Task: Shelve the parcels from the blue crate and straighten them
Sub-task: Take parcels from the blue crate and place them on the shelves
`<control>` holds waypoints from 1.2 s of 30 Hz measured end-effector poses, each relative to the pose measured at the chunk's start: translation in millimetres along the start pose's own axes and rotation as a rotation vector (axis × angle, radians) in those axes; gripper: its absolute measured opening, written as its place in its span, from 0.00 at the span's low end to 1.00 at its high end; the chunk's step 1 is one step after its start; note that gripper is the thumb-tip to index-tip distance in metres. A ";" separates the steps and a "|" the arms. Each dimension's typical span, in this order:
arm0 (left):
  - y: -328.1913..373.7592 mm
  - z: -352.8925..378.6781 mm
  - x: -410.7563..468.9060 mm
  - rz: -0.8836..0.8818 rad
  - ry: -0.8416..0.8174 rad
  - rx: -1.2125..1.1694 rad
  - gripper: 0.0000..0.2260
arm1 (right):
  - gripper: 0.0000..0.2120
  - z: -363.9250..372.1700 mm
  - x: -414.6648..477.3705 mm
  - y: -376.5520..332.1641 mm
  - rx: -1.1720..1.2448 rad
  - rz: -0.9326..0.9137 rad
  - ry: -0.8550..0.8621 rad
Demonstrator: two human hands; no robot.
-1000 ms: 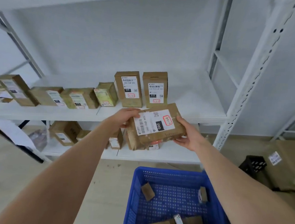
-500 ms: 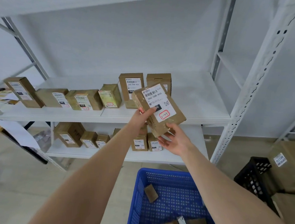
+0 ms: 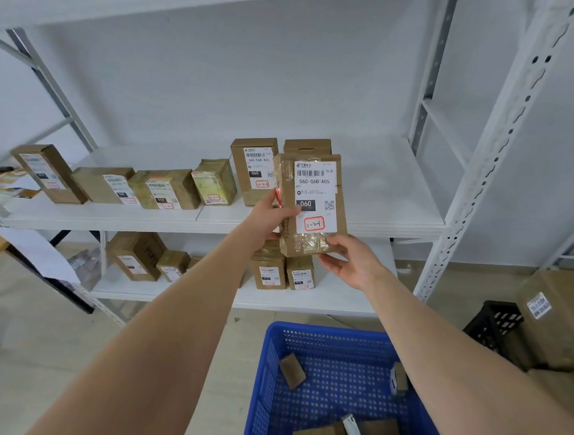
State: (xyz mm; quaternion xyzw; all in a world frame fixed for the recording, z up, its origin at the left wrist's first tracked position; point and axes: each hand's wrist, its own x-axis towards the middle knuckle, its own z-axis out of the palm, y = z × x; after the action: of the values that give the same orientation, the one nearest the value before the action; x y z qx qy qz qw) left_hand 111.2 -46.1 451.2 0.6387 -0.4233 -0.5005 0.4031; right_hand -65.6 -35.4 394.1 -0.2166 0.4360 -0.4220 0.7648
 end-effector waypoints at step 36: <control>-153.3 -353.0 -27.1 -0.022 0.410 0.075 0.17 | 0.19 246.7 79.2 279.0 -0.434 0.339 -0.059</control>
State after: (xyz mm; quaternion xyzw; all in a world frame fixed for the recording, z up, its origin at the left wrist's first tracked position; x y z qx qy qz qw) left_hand 474.6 60.2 376.9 0.7463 -0.3437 -0.3482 0.4514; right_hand 292.3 42.9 290.4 -0.3117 0.5238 -0.1782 0.7725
